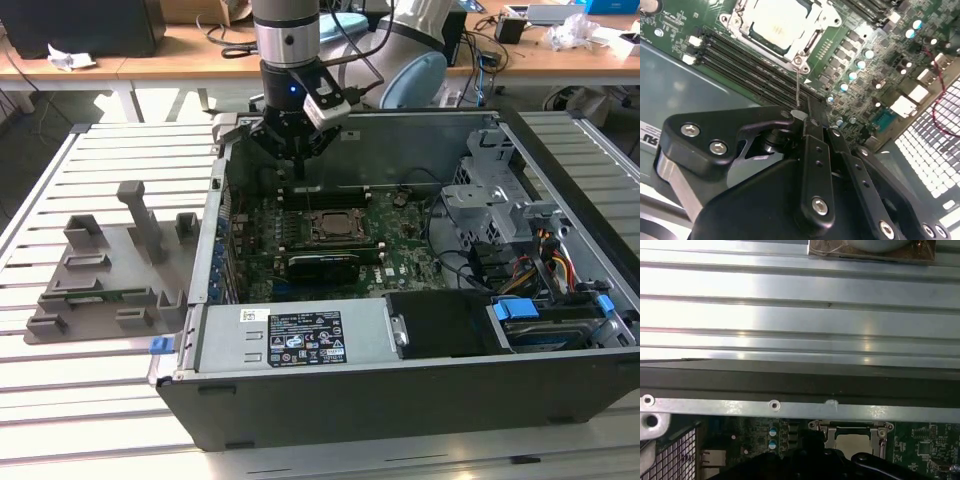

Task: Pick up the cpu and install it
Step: 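Install the first cpu locking lever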

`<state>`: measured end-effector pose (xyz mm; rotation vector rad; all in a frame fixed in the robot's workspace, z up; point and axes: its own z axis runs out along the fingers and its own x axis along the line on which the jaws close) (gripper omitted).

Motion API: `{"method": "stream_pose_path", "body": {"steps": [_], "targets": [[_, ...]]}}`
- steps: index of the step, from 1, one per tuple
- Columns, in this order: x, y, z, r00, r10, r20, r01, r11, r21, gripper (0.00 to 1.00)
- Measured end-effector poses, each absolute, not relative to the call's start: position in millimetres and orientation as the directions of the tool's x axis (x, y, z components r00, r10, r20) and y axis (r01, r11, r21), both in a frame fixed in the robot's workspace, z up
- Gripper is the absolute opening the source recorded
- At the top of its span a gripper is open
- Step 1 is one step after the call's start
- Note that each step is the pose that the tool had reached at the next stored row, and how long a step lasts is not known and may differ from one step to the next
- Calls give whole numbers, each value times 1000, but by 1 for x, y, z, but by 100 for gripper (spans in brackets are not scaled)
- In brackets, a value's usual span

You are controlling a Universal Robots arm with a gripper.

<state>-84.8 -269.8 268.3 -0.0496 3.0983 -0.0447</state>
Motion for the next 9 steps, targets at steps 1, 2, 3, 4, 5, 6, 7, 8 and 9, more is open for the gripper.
{"method": "stream_pose_path", "body": {"steps": [1, 2, 3, 4, 5, 6, 7, 8, 9], "targets": [[-83, -269, 268, -999, -33, -42, -31, 999, -29, 11], [-81, -269, 267, -999, -33, -42, -32, 999, -29, 11], [-80, -269, 267, -999, -33, -42, -32, 999, -29, 11], [-78, -269, 267, -999, -33, -42, -32, 999, -29, 11], [-76, -269, 267, -999, -33, -42, -31, 999, -29, 11], [-75, -269, 266, -999, -33, -42, -32, 999, -29, 11], [-74, -269, 266, -999, -33, -42, -31, 999, -29, 11], [-72, -269, 266, -999, -33, -42, -32, 999, -29, 11], [-71, -269, 266, -999, -33, -42, -32, 999, -29, 11]]}}
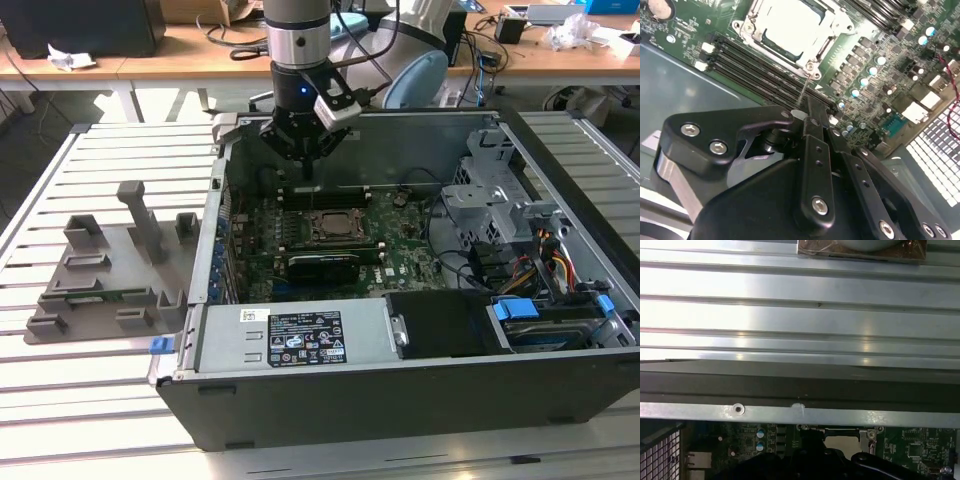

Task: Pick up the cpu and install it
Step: 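Install the first cpu locking lever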

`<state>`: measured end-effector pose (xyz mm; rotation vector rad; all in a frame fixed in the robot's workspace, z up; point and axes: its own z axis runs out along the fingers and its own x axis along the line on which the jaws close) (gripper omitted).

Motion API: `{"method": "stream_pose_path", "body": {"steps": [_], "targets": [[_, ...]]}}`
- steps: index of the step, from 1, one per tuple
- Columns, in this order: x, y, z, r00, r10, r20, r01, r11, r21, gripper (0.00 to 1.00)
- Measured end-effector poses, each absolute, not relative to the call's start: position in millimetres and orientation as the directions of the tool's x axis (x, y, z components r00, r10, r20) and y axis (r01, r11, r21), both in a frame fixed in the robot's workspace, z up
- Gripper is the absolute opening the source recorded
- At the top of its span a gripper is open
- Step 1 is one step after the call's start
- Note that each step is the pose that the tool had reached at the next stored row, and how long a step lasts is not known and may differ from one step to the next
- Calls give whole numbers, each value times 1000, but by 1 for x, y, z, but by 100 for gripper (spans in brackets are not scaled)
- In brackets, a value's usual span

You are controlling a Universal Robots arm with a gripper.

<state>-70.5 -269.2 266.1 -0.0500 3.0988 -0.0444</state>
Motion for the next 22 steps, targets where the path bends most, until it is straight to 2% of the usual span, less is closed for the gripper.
{"method": "stream_pose_path", "body": {"steps": [22], "targets": [[-67, -274, 261, -999, -33, -42, -32, 999, -24, 11]]}}
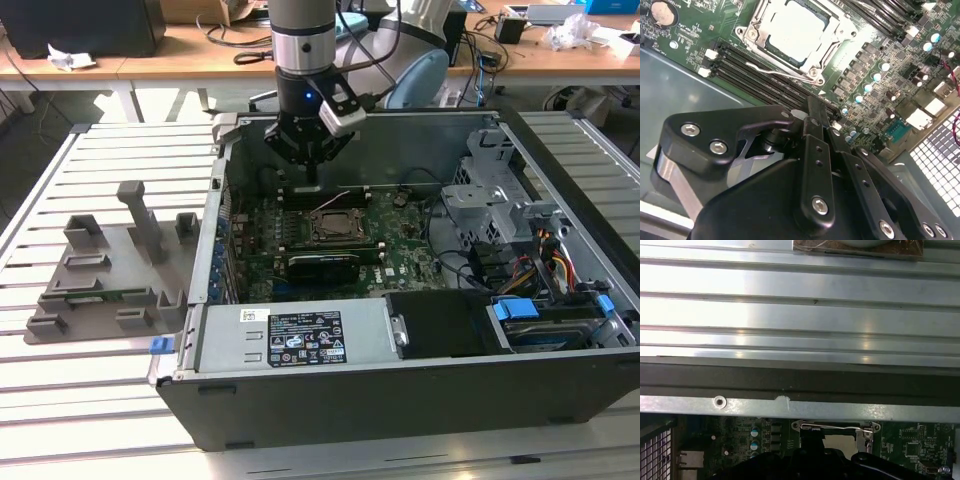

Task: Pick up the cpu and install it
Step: 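Install the first cpu locking lever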

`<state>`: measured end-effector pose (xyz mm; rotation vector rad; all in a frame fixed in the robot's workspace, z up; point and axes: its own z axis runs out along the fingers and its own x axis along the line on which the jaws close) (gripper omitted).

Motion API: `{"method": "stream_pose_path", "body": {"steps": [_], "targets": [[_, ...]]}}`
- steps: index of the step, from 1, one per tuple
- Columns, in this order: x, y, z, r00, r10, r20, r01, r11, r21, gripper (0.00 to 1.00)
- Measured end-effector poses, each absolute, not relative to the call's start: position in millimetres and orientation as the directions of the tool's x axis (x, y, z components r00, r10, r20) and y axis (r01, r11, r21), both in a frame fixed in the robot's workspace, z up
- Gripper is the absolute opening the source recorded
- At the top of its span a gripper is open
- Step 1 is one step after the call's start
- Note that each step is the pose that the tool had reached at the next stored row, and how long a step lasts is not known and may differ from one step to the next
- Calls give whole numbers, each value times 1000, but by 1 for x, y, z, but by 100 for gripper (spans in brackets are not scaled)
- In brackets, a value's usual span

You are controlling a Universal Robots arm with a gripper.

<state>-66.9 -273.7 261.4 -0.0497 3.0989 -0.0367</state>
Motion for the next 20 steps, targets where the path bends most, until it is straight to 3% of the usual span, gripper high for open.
{"method": "stream_pose_path", "body": {"steps": [20], "targets": [[-66, -278, 252, -999, -32, -41, -31, 999, -24, 11]]}}
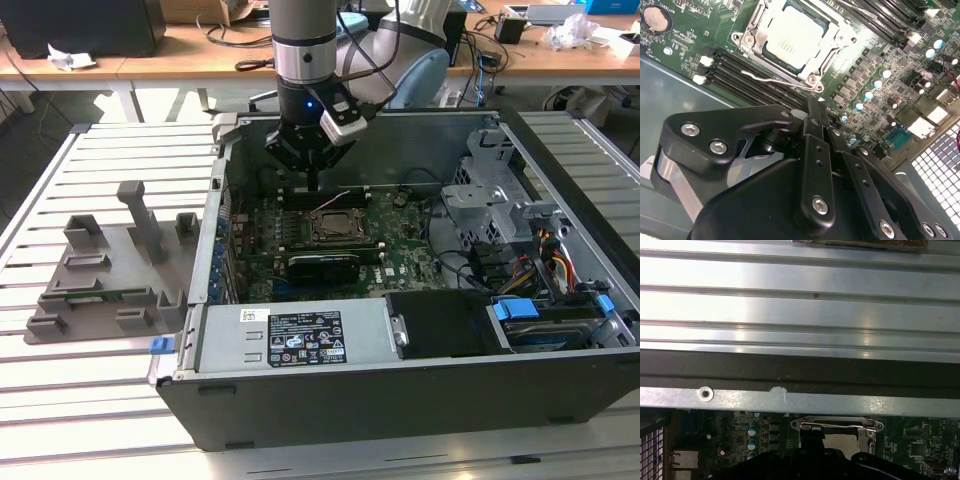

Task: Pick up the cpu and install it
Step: 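Install the first cpu locking lever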

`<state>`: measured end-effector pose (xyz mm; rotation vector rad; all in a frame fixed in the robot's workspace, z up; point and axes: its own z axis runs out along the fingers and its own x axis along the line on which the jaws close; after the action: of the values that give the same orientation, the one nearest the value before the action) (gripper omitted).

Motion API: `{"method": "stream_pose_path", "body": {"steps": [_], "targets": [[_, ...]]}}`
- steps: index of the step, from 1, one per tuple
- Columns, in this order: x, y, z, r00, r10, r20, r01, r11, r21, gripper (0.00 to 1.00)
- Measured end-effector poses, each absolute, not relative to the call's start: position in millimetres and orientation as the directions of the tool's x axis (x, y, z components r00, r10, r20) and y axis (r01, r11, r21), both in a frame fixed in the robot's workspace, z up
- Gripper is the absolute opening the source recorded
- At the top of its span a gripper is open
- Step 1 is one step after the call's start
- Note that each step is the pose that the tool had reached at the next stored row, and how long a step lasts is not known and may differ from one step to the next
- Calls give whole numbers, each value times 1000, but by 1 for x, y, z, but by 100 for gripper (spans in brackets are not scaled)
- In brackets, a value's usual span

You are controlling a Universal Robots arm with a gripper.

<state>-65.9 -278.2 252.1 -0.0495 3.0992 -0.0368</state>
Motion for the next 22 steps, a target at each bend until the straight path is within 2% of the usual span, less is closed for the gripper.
{"method": "stream_pose_path", "body": {"steps": [5, 11, 22], "targets": [[-66, -278, 246, -999, -33, -41, -32, 999, -24, 11], [-64, -279, 241, -999, -32, -41, -32, 999, -5, 11], [-55, -278, 223, -998, -43, -38, -42, 999, -4, 11]]}}
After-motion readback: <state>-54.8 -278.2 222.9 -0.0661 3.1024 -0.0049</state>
